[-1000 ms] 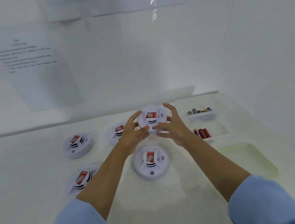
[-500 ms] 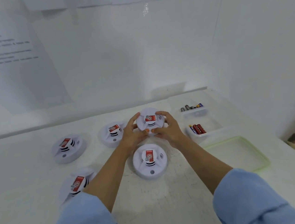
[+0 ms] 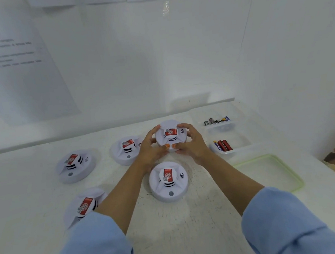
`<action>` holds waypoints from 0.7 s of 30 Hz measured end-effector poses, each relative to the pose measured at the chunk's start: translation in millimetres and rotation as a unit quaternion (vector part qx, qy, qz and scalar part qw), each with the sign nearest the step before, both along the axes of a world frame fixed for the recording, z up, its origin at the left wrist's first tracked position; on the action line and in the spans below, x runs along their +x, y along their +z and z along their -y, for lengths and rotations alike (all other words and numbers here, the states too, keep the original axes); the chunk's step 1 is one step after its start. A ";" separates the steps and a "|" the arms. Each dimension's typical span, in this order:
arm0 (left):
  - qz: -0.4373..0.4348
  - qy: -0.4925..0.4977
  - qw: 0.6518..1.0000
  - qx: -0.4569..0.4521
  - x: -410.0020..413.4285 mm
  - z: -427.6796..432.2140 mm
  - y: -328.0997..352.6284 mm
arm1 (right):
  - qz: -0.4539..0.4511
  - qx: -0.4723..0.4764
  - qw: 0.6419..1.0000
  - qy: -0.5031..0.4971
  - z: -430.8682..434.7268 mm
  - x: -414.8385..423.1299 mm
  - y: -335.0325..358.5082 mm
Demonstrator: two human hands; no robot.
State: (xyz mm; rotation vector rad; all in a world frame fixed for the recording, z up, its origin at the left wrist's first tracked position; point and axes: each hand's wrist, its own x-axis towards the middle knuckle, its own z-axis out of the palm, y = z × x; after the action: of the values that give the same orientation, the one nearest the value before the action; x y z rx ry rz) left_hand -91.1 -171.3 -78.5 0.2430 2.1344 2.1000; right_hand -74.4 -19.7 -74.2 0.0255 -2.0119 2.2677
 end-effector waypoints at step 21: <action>0.007 -0.030 0.999 0.032 -2.9 -0.8 -1.2 | 0.052 -0.023 0.997 0.047 -5.3 0.0 8.1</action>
State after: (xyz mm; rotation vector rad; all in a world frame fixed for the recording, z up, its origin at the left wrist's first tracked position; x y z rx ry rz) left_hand -94.0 -170.6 -79.7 0.2948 2.0284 2.1311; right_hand -74.3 -14.3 -66.0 -0.0026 -2.0488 2.4202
